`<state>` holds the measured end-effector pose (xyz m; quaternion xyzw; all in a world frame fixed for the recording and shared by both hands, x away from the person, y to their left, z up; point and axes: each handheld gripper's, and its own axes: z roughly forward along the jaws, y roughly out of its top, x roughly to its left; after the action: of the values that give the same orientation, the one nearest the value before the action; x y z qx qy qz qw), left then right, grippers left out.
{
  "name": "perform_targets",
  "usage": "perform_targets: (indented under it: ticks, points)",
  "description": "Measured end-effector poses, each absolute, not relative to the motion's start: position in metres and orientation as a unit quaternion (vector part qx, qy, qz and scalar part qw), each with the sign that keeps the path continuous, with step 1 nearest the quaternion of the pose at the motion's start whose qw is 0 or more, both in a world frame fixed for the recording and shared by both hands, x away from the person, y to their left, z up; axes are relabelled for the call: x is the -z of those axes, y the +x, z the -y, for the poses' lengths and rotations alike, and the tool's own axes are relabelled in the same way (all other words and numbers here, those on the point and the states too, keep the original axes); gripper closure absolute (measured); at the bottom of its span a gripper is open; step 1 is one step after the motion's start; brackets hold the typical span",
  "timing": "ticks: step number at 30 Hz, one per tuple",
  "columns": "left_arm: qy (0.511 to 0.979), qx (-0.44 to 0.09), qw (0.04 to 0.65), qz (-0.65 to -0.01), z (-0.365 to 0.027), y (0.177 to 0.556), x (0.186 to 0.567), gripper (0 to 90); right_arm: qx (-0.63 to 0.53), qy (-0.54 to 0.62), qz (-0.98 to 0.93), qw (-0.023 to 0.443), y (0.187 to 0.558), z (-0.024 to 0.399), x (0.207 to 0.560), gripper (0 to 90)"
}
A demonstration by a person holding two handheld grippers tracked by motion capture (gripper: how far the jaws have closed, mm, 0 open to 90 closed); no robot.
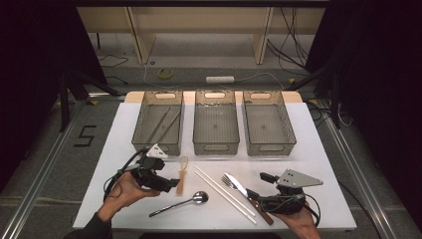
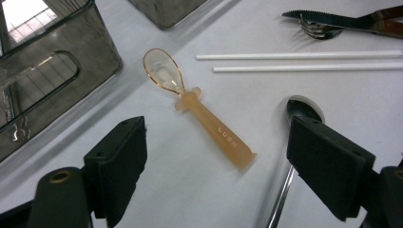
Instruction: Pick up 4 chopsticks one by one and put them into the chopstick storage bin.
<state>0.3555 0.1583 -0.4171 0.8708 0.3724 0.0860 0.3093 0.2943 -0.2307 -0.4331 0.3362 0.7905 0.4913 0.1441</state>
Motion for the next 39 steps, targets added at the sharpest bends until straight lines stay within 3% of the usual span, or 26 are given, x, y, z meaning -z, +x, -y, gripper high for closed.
perform_targets:
  ticks: [11, 21, 39]
  points:
    - [0.866, -0.086, 0.321, -0.372, -0.163, 0.341, 0.424, 20.4, -0.468, 0.335, -0.807, 0.133, 0.295, 0.227, 0.435, 34.3]
    - [0.851, -0.097, 0.348, -0.38, -0.171, 0.325, 0.431, 19.9, -0.379, 0.327, -0.862, 0.08, 0.301, 0.208, 0.438, 43.6]
    - [0.827, -0.123, 0.388, -0.389, -0.182, 0.317, 0.431, 18.7, -0.248, 0.326, -0.91, 0.063, 0.313, 0.178, 0.443, 53.8]
